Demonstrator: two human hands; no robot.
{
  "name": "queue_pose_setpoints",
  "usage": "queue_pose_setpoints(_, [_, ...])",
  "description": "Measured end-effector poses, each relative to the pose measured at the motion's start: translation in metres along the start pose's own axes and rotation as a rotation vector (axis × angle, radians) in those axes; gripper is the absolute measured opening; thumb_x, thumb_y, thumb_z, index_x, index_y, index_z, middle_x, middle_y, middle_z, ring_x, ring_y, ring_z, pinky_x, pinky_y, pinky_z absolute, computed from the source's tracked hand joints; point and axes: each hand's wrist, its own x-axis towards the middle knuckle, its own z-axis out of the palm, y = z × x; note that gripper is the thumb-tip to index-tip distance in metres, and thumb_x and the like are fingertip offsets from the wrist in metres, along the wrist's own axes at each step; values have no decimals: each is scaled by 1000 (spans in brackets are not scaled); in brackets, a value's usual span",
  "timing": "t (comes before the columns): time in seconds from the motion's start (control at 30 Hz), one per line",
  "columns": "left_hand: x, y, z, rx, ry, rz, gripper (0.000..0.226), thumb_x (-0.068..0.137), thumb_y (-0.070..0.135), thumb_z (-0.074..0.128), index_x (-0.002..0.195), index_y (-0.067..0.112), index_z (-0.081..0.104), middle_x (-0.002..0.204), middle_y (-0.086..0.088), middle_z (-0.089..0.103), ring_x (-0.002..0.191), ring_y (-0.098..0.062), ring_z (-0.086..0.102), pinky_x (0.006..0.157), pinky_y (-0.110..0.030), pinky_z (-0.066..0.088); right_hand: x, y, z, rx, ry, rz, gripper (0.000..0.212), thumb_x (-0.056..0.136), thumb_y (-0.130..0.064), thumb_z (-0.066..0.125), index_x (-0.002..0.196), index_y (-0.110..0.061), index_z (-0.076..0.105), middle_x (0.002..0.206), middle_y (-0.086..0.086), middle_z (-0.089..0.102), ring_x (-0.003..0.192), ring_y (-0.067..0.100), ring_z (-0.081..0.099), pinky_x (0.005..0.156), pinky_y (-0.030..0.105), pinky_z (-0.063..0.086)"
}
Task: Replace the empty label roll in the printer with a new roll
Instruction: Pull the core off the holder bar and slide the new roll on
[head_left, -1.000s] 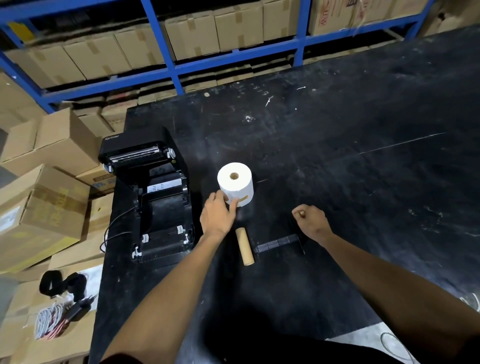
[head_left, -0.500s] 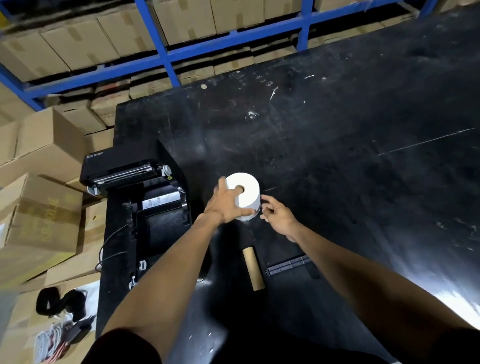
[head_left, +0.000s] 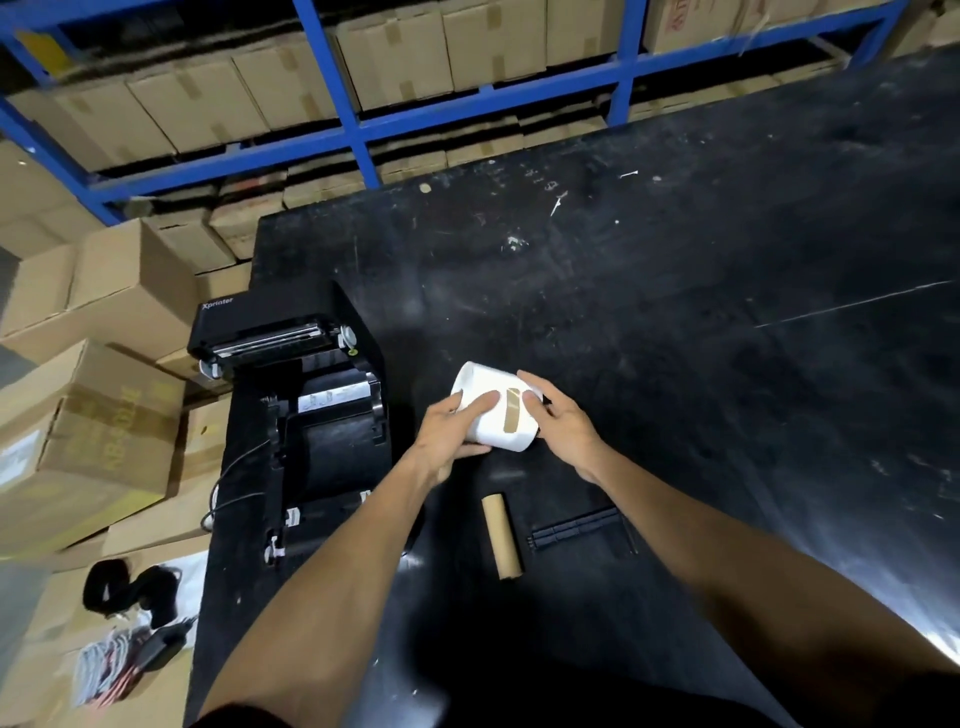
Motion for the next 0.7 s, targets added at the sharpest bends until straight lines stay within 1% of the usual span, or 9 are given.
queue_pose_setpoints(0.07, [-9, -3, 4, -67, -5, 5, 53, 74, 45, 82, 118, 17, 71, 112, -5, 76, 106, -24, 71, 77, -40, 62, -6, -2, -2, -152, 55, -60, 38, 102, -41, 45, 139, -42, 53, 116, -3, 67, 105, 14, 63, 84, 21, 50])
queue_pose_setpoints(0.1, [-15, -4, 7, -101, 2, 5, 51, 74, 44, 82, 116, 17, 71, 112, -6, 75, 105, -24, 71, 77, -39, 62, -11, -4, -1, -219, 108, -103, 38, 102, -40, 44, 138, -40, 55, 114, -2, 64, 103, 14, 61, 82, 18, 46])
queue_pose_setpoints(0.17, [-22, -3, 14, -154, 19, 3, 51, 76, 42, 82, 117, 14, 70, 115, -9, 74, 105, -24, 71, 77, -41, 62, -15, -8, 3, -325, 239, -174, 35, 102, -37, 46, 134, -36, 60, 113, 2, 54, 102, 14, 55, 83, 17, 42])
queue_pose_setpoints(0.23, [-29, -3, 19, -179, 33, 14, 51, 76, 43, 81, 116, 13, 69, 116, -10, 73, 104, -25, 71, 78, -41, 62, -22, -15, 5, -371, 304, -248, 31, 100, -35, 51, 126, -33, 67, 108, 1, 46, 100, 15, 53, 86, 21, 44])
queue_pose_setpoints(0.3, [-35, -2, 24, -197, 53, 32, 47, 77, 44, 80, 113, 15, 71, 115, -9, 73, 102, -25, 72, 76, -42, 63, -27, -19, 2, -360, 287, -320, 26, 97, -38, 57, 118, -33, 71, 104, -2, 46, 98, 13, 54, 86, 23, 47])
queue_pose_setpoints(0.4, [-42, -2, 29, -223, 82, 70, 46, 78, 45, 79, 113, 16, 71, 114, -8, 72, 100, -25, 72, 75, -43, 63, -29, -23, -4, -319, 280, -376, 21, 89, -44, 67, 103, -31, 75, 101, -5, 51, 92, 5, 54, 80, 16, 45])
queue_pose_setpoints(0.53, [-46, -3, 34, -237, 105, 85, 46, 80, 45, 77, 116, 17, 69, 115, -11, 73, 98, -29, 73, 77, -45, 63, -28, -31, -4, -263, 291, -375, 5, 86, -33, 73, 84, -29, 72, 96, -5, 55, 80, 0, 54, 72, 3, 39])
queue_pose_setpoints(0.6, [-47, -2, 37, -257, 124, 65, 46, 81, 45, 76, 117, 17, 67, 113, -13, 73, 97, -30, 73, 76, -44, 64, -30, -31, -6, -232, 248, -391, 5, 90, -29, 68, 88, -26, 71, 99, -1, 58, 79, 3, 55, 73, 5, 40])
queue_pose_setpoints(0.7, [-46, 1, 42, -302, 158, 23, 43, 82, 46, 74, 114, 20, 64, 111, -11, 72, 94, -29, 73, 76, -44, 64, -36, -29, -11, -148, 125, -405, 8, 96, -26, 58, 92, -25, 65, 97, 0, 66, 86, 8, 61, 77, 16, 44])
